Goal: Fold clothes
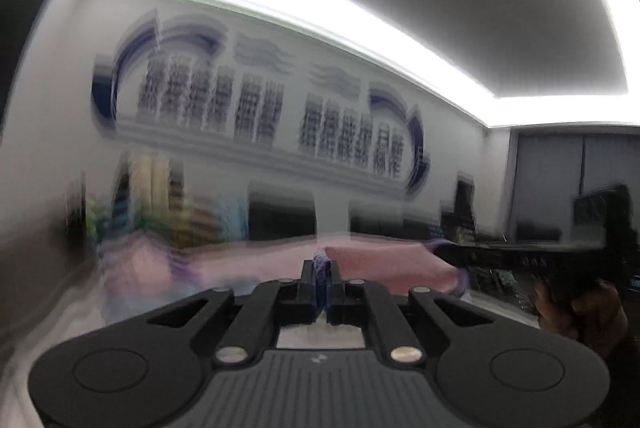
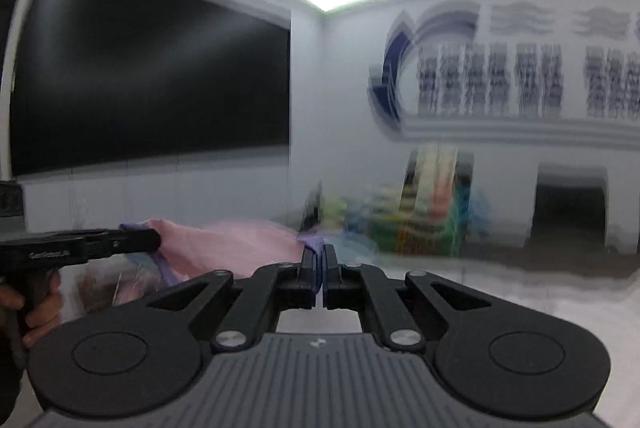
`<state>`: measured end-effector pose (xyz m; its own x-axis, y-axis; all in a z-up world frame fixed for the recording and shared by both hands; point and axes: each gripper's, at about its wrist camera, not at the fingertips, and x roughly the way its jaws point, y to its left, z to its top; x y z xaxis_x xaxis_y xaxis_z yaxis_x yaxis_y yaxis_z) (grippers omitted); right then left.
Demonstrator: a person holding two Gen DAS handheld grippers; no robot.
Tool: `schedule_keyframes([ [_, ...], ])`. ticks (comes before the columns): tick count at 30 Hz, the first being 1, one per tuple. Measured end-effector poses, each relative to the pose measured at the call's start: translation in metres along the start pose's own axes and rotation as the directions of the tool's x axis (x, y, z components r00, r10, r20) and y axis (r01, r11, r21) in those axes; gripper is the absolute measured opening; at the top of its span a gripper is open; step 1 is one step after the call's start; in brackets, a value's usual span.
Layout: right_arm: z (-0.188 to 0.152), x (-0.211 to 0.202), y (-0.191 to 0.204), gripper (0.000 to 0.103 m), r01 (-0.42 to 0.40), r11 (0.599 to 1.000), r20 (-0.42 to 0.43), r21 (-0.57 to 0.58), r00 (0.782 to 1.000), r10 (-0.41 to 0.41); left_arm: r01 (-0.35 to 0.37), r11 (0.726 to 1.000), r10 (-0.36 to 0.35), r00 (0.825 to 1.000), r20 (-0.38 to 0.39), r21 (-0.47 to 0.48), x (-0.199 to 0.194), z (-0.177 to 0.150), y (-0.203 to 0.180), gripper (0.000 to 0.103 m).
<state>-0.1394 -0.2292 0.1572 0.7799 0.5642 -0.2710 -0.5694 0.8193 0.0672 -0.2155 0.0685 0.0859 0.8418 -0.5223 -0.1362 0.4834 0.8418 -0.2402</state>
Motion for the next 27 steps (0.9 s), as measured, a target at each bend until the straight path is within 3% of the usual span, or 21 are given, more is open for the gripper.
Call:
schedule_keyframes([
  [1,-0.036,0.013,-0.004,0.005,-0.038,0.999,-0.169,0.027,0.985,0.042,-0.009,0.999,0.008,1.0,-0.013,-0.032,-0.001,-0.008,0.006,0.013],
  [2,-0.06,0.022,-0.006,0.009,-0.061,0.997,-0.296,0.039,0.953,0.07,-0.018,0.998,0.016,1.0,-0.027,-0.064,-0.001,-0.017,0.012,0.018],
  [3,-0.081,0.027,-0.008,0.02,-0.055,0.997,-0.377,0.06,0.923,0.074,-0.027,0.995,0.024,0.999,-0.04,-0.095,-0.002,-0.025,0.018,0.026],
  [4,-0.093,0.028,-0.011,0.028,-0.041,0.996,-0.412,0.075,0.909,0.068,-0.037,0.991,0.031,0.998,-0.054,-0.127,-0.003,-0.033,0.025,0.031],
  [5,-0.097,0.025,-0.016,0.047,-0.039,0.995,-0.412,0.095,0.908,0.075,-0.047,0.986,0.037,0.997,-0.068,-0.158,-0.003,-0.042,0.031,0.043],
  [6,-0.095,0.022,-0.021,0.06,-0.045,0.992,-0.38,0.118,0.921,0.087,-0.058,0.98,0.043,0.996,-0.082,-0.188,-0.004,-0.05,0.037,0.06],
  [8,-0.088,0.021,-0.028,0.072,-0.041,0.987,-0.295,0.157,0.951,0.087,-0.08,0.965,0.054,0.992,-0.111,-0.249,-0.005,-0.067,0.049,0.079],
  [10,-0.084,0.038,-0.034,0.073,-0.019,0.985,-0.256,0.172,0.965,0.063,-0.153,0.952,0.121,0.984,-0.132,-0.266,0.012,-0.052,0.06,0.079],
  [16,-0.08,0.138,-0.062,0.072,0.086,0.985,-0.346,0.151,0.938,-0.029,-0.323,0.923,0.263,0.926,-0.271,-0.209,0.061,-0.039,0.091,0.078],
  [20,-0.067,0.195,-0.077,0.072,0.121,0.979,-0.364,0.167,0.93,-0.053,-0.425,0.892,0.349,0.865,-0.36,-0.155,0.094,-0.033,0.112,0.078],
  [24,-0.052,0.252,-0.088,0.071,0.096,0.961,-0.37,0.26,0.929,0.007,-0.517,0.851,0.431,0.788,-0.44,-0.092,0.126,-0.027,0.132,0.072],
  [25,-0.051,0.266,-0.088,0.069,0.096,0.961,-0.378,0.261,0.926,0.01,-0.516,0.852,0.43,0.79,-0.438,-0.093,0.125,-0.026,0.13,0.072],
  [27,-0.051,0.291,-0.085,0.056,0.122,0.965,-0.399,0.232,0.917,-0.02,-0.477,0.873,0.402,0.82,-0.407,-0.099,0.117,-0.032,0.116,0.077],
])
